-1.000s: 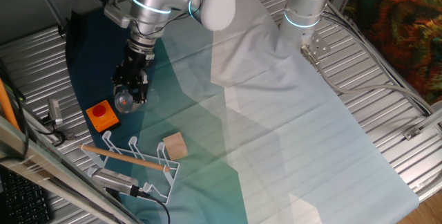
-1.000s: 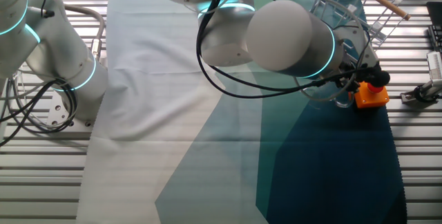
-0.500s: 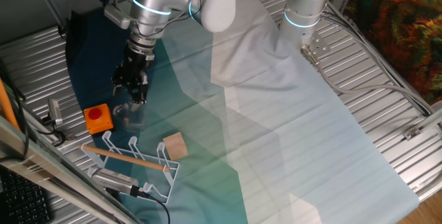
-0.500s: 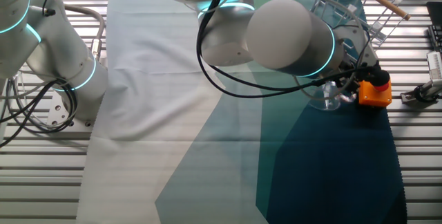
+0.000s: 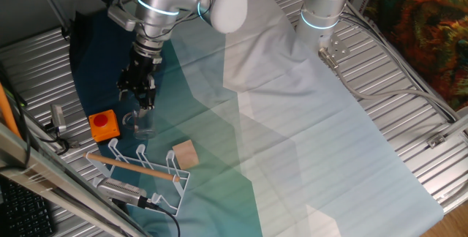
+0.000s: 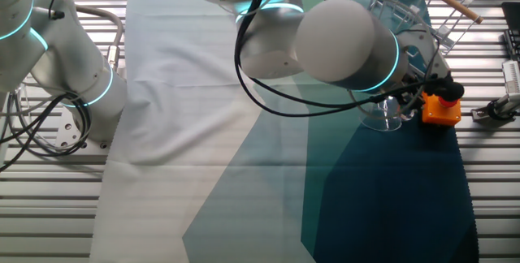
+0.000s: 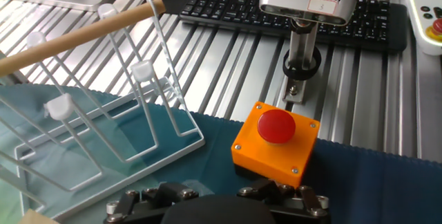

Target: Put the cup on the cup rack

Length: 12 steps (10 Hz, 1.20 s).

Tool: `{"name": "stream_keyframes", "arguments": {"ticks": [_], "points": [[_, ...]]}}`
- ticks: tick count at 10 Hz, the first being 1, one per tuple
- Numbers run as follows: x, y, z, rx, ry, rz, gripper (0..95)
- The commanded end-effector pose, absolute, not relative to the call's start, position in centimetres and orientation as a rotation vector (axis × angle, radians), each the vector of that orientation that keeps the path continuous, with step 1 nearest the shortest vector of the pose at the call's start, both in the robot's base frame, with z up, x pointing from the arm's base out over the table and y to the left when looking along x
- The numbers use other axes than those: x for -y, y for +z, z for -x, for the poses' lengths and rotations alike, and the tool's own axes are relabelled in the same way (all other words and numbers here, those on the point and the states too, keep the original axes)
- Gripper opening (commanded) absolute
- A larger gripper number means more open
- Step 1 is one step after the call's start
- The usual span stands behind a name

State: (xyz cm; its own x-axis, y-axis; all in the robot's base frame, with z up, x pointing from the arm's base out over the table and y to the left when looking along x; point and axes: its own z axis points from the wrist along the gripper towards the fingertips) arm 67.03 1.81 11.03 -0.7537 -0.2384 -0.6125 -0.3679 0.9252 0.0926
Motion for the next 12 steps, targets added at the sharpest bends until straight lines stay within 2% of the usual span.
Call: {"name": "stream_keyframes", "arguments": {"ticks": [1, 8, 12], "points": [[-1.9, 10.5, -67.6, -2.459, 0.282, 0.427, 76.0], [-1.5, 9.9, -67.4, -2.691, 0.347, 0.397, 76.0], [-1.3, 9.4, -67.8, -2.916, 0.316, 0.423, 76.0]]}}
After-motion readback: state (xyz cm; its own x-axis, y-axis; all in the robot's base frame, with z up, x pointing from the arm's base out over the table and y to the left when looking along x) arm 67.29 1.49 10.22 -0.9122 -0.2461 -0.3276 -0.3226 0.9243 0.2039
